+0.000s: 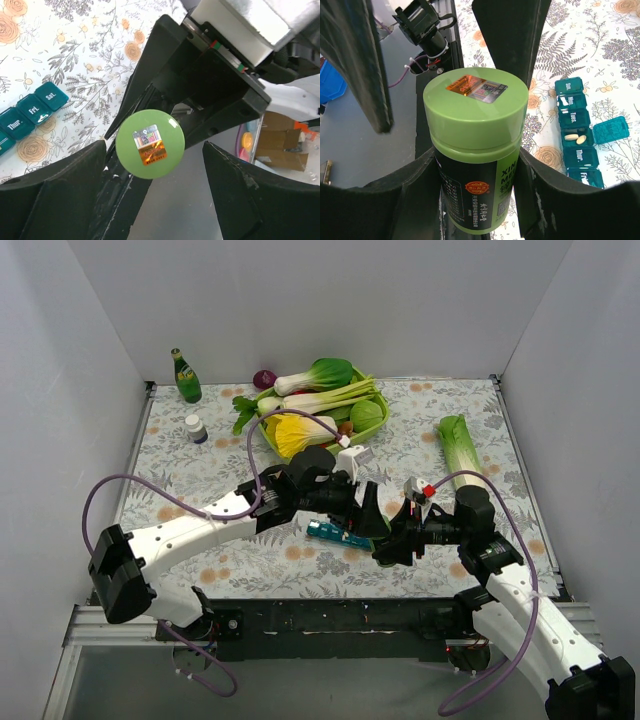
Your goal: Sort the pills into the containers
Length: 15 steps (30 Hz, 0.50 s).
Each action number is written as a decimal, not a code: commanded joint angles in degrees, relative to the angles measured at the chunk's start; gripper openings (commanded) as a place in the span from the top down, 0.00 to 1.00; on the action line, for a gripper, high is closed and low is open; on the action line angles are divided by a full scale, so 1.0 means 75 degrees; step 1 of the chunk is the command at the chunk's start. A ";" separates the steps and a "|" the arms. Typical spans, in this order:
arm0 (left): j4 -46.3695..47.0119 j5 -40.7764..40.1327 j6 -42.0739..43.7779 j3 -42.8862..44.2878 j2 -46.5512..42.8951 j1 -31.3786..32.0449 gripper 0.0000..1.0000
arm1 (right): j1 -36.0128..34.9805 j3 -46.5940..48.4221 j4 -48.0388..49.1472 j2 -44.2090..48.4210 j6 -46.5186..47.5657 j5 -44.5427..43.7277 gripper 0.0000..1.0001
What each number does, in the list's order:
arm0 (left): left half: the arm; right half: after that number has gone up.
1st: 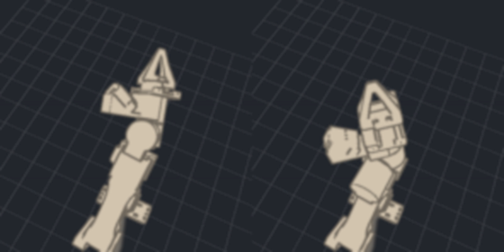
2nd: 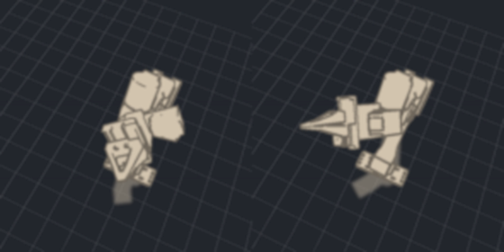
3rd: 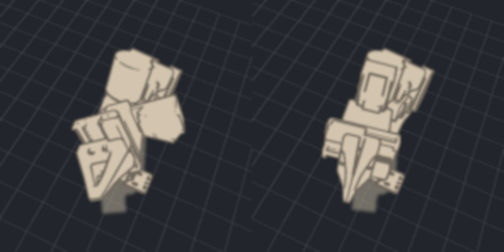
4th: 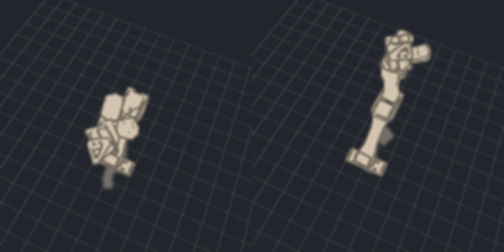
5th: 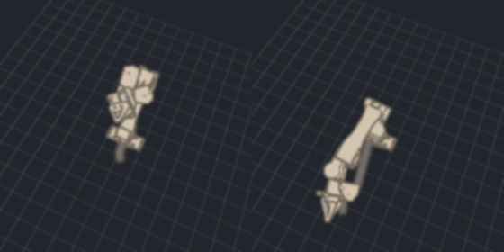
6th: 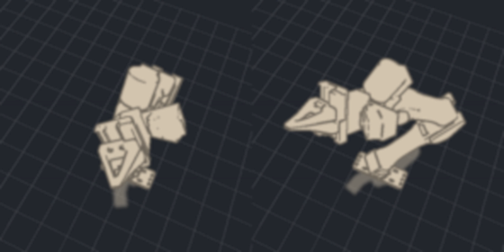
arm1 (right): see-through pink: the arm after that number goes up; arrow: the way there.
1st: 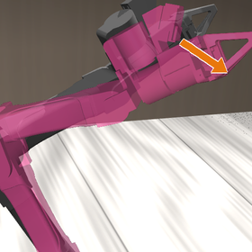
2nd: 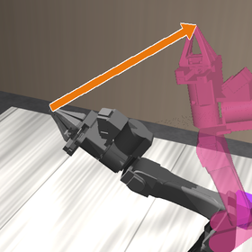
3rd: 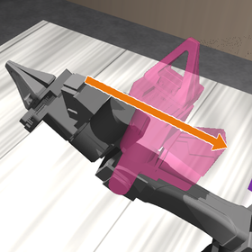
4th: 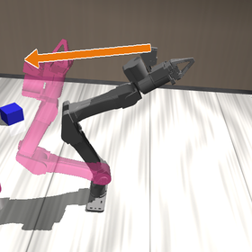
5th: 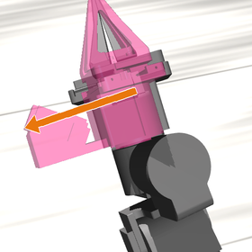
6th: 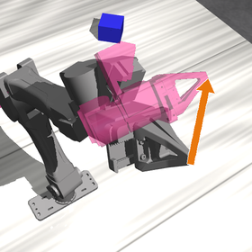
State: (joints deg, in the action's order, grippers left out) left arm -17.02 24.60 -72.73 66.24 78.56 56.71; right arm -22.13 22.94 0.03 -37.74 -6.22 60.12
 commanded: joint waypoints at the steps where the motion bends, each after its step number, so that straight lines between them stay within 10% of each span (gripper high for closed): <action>1: -0.0461 -0.0314 0.0415 0.0590 0.0270 0.0184 0.24 | 0.0021 0.0375 0.0277 0.0004 0.0044 0.0058 0.99; 6: -0.0895 -0.0468 0.0732 0.0929 0.0587 0.0267 0.38 | 0.0021 0.0363 0.0265 -0.0008 0.0044 0.0047 0.99; 12: -0.1001 -0.0222 0.0779 0.0977 0.0611 0.0279 0.85 | 0.0033 0.0317 0.0265 0.0004 0.0021 0.0012 0.99; 15: -0.0977 -0.0105 0.0768 0.0907 0.0529 0.0279 1.00 | 0.0021 0.0258 0.0242 0.0062 -0.0003 -0.0094 0.81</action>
State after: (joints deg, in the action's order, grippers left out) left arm -22.92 22.35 -67.92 71.42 83.92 58.72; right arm -22.13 22.96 -0.36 -38.09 -6.24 59.57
